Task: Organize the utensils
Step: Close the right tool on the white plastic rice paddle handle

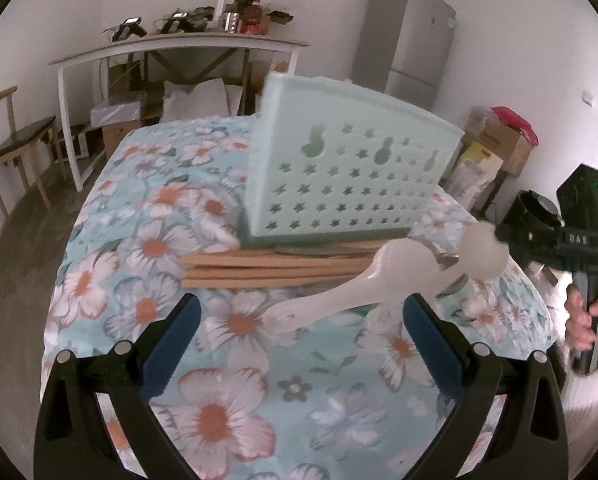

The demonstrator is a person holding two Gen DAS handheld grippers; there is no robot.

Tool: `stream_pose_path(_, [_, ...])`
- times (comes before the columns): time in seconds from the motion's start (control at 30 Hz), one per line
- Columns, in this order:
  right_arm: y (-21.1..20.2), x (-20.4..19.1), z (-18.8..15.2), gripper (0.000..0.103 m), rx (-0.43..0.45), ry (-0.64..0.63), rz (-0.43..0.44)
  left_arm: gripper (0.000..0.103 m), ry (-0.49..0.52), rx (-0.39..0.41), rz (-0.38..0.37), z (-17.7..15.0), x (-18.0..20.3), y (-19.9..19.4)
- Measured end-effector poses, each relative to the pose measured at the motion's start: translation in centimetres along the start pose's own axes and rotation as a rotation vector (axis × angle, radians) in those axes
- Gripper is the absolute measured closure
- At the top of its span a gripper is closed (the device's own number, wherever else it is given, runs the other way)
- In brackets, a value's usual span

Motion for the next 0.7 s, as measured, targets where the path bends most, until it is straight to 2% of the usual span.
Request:
stream_pose_path(0.1, [-1.8,2.8,1.3,0.099,0.061,-0.027,-0.153,0.004,0.042,-0.006,-0.018,0.2,1.4,0.6])
stream_pose_path(0.23, [-2.8,5.8,2.1,0.1,0.099,-0.06,-0.314,0.004,0.096,-0.03,-0.028,0.7,3.3,2.2])
stream_pose_path(0.3, [-2.8,7.0,2.1,0.1,0.101,-0.061,-0.373,0.009,0.116,-0.039,-0.042,1.0,4.3,2.9])
stream_pose_path(0.4, [-1.8,8.3,1.4,0.099,0.065,-0.023,-0.343,0.011,0.177,-0.049,-0.048,1.5,5.9,3.6])
stream_pose_path(0.47, [-0.8,8.7,0.7,0.095,0.031,0.005,-0.311,0.013,0.219,-0.066,-0.064,1.5,6.9,4.2])
stream_pose_path(0.63, [0.2,9.4,0.1,0.076,-0.002,0.048,-0.298,0.025,0.294,-0.1,-0.101,1.6,8.6,5.4])
stream_pose_path(0.7, [0.0,9.6,0.1,0.073,0.0,0.056,-0.289,0.029,0.307,-0.118,-0.106,1.7,8.5,6.1])
Point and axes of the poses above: each gripper's, at about its wrist camera, not at the fingertips, and y roughly the way its jaws point, x to its right, z to its top, the point moved 8 cm from there along y, roughly the way its jaws point
